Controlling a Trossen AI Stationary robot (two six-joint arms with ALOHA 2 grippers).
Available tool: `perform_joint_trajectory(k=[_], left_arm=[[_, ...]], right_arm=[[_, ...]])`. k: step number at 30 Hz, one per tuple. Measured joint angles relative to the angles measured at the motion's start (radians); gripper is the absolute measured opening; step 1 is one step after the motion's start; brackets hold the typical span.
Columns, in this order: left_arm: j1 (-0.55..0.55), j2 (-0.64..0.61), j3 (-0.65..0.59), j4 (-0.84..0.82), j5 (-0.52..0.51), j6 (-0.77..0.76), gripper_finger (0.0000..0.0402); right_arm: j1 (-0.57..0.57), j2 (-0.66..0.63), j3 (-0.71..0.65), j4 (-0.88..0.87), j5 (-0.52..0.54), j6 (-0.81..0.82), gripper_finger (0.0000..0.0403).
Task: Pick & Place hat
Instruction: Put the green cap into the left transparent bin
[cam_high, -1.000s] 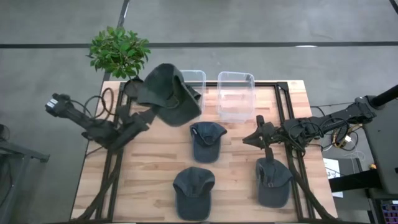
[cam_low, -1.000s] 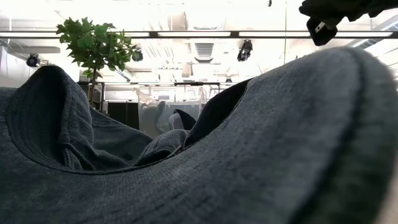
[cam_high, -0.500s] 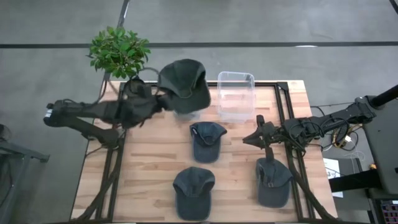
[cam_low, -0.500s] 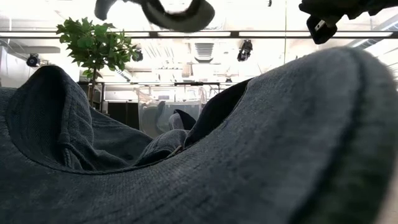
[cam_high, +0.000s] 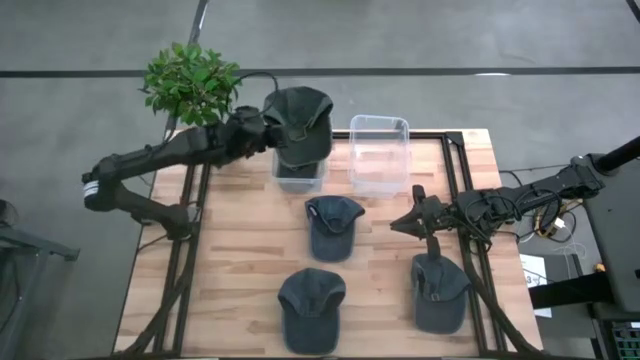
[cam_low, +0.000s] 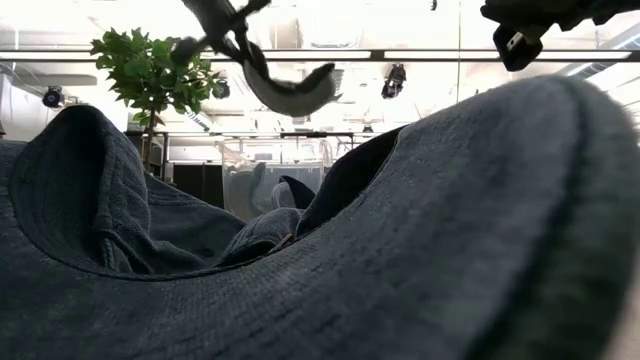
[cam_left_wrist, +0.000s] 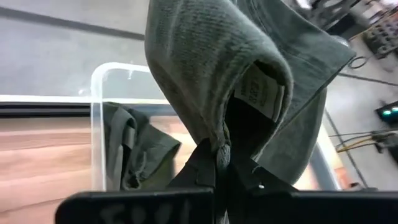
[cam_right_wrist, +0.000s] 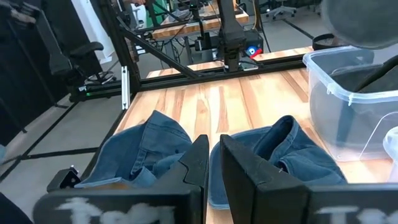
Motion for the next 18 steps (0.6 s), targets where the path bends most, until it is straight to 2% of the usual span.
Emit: perform_joint_trajectory(k=[7,13,18], left_arm=[[0.118,0.079,0.000,0.000,0.134,0.049,0.0004],[0.177,0.111,0.000,-0.014,0.230,0.078,0.0004],[0.197,0.129,0.000,-0.029,0.259,0.078,0.0003]], right_arm=[[0.000,0.000,0.000,0.000,0.000,0.018,0.0036],[0.000,0.000,0.000,0.000,0.000,0.021,0.0036],[0.000,0.000,0.000,0.000,0.000,0.021,0.0036]])
